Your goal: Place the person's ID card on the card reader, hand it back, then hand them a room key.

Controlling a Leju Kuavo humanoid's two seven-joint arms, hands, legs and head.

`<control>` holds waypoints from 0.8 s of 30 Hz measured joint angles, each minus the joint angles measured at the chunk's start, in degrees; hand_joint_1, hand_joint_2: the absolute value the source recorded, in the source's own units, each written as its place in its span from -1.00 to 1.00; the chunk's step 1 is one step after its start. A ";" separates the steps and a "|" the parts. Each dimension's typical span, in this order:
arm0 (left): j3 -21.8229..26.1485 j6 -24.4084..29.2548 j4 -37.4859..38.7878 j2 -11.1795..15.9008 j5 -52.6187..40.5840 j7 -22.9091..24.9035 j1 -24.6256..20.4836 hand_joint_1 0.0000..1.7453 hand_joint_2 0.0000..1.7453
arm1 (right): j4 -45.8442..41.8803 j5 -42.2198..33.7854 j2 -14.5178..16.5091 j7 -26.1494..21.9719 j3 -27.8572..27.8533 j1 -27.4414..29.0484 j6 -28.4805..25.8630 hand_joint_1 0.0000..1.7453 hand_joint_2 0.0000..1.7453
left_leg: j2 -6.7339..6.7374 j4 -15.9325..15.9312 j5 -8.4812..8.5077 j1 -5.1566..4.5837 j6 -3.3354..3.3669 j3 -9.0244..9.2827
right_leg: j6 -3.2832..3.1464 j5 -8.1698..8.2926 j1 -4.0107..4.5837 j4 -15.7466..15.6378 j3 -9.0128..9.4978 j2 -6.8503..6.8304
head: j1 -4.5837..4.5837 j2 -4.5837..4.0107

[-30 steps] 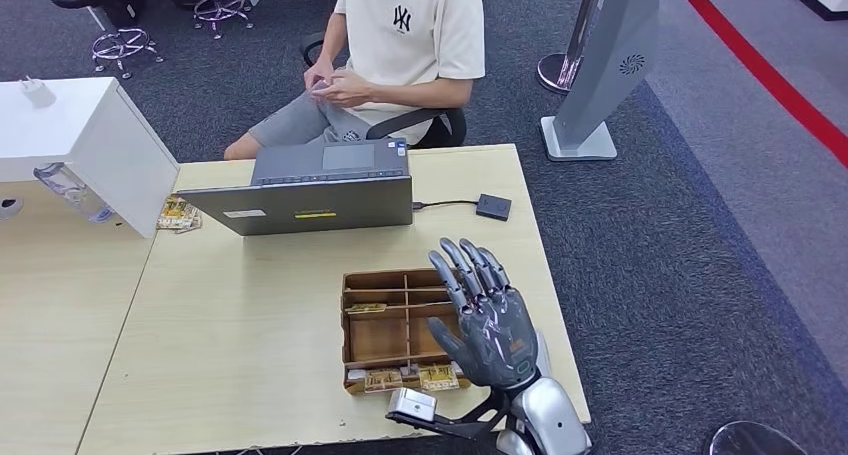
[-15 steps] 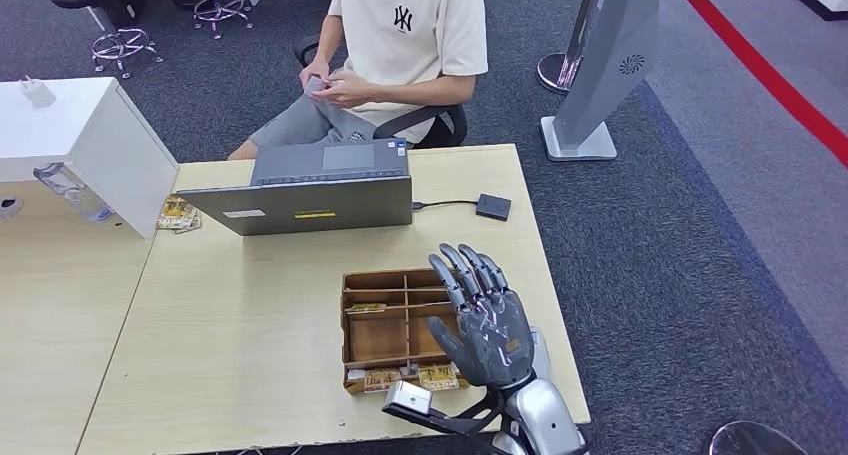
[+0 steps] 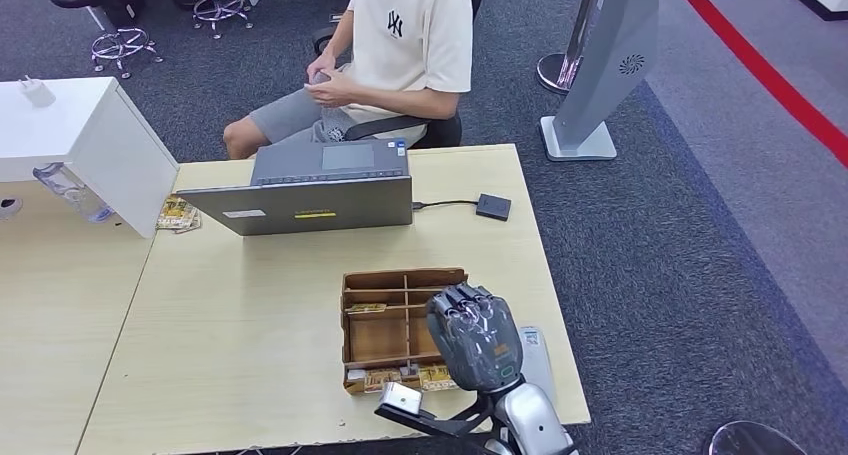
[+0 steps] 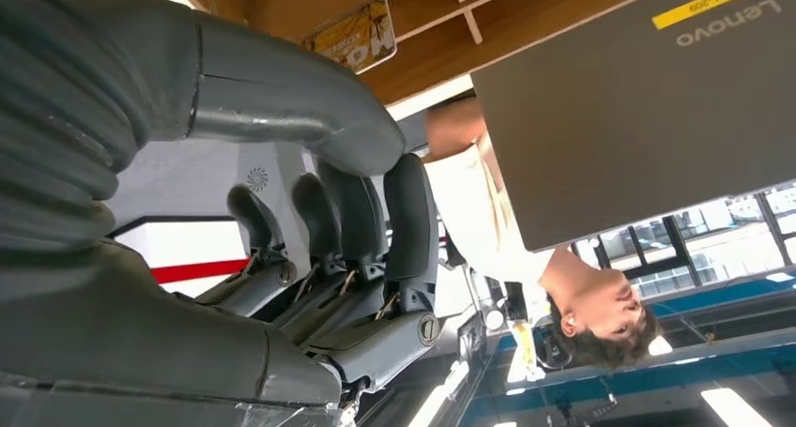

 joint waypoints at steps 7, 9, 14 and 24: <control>0.00 -0.01 0.01 0.09 -0.08 -0.01 0.04 -1.00 -1.00 | 1.37 -0.36 -0.43 0.69 0.79 -0.66 -0.01 0.31 1.00 | 0.00 0.00 0.00 0.00 0.00 0.00 | 0.00 0.00 0.00 0.00 0.00 0.00 | 0.00 0.00; 0.00 -0.03 0.00 0.14 -0.11 0.00 0.04 -1.00 -1.00 | 1.82 -0.44 -0.53 0.95 0.94 -0.93 -0.01 0.29 1.00 | 0.00 0.00 0.00 0.00 0.00 0.00 | 0.00 0.00 0.00 0.00 0.00 0.00 | -0.01 0.00; 0.00 -0.09 0.00 0.23 -0.22 0.00 0.06 -1.00 -1.00 | 2.72 -0.53 -0.82 1.68 1.10 -1.57 0.00 0.19 1.00 | 0.00 0.00 0.00 0.00 0.00 0.00 | 0.00 0.00 0.00 0.00 0.00 0.00 | 0.00 0.00; 0.00 -0.09 0.01 0.23 -0.33 -0.01 0.07 -1.00 -1.00 | 3.76 -1.08 -1.01 1.87 1.43 -2.55 -0.01 -0.02 1.00 | 0.00 0.00 0.00 0.00 0.00 0.00 | 0.00 0.00 0.00 0.00 0.00 0.00 | -0.01 0.00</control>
